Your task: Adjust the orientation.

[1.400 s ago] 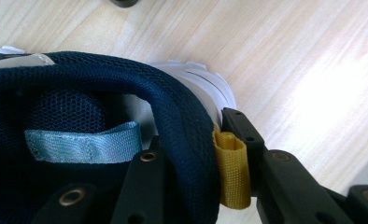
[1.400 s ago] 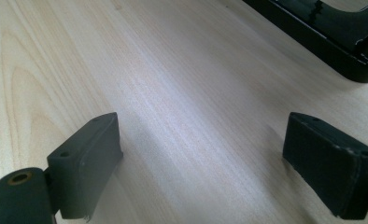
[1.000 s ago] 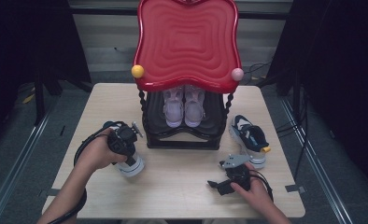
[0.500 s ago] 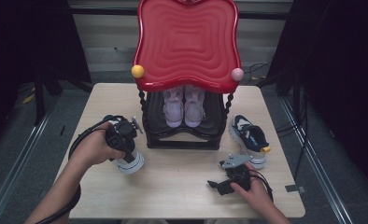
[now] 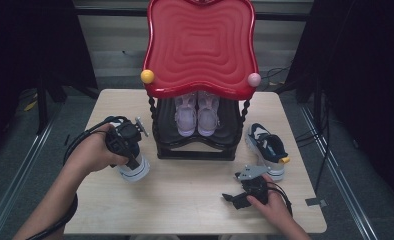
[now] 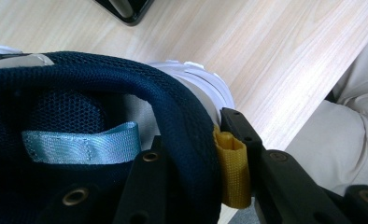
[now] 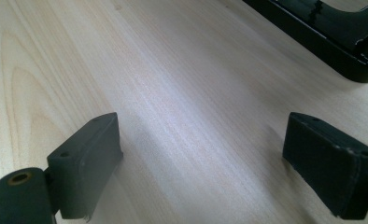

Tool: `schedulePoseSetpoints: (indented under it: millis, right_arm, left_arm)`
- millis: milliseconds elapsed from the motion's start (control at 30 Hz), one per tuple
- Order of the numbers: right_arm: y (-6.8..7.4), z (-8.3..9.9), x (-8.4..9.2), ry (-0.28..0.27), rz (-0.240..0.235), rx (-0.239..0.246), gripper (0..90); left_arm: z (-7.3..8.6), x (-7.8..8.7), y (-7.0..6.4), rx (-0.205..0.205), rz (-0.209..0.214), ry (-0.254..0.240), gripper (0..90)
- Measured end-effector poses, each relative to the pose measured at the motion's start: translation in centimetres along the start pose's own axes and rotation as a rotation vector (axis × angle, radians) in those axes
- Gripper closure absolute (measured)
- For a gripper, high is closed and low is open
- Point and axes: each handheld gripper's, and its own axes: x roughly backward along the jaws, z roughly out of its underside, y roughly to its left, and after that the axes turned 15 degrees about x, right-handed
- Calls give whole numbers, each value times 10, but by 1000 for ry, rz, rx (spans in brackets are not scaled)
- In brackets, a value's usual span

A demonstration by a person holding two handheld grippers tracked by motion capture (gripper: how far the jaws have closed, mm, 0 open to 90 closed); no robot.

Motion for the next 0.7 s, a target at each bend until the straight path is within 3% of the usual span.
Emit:
schedulePoseSetpoints:
  millis: [333, 700]
  right_arm:
    - [0, 0, 0, 1, -1, 2, 107]
    - [0, 0, 0, 1, 0, 2, 107]
  left_arm:
    - [-8, 30, -4, -16, -18, -27, 723]
    - [-14, 57, -8, -29, -44, -22, 723]
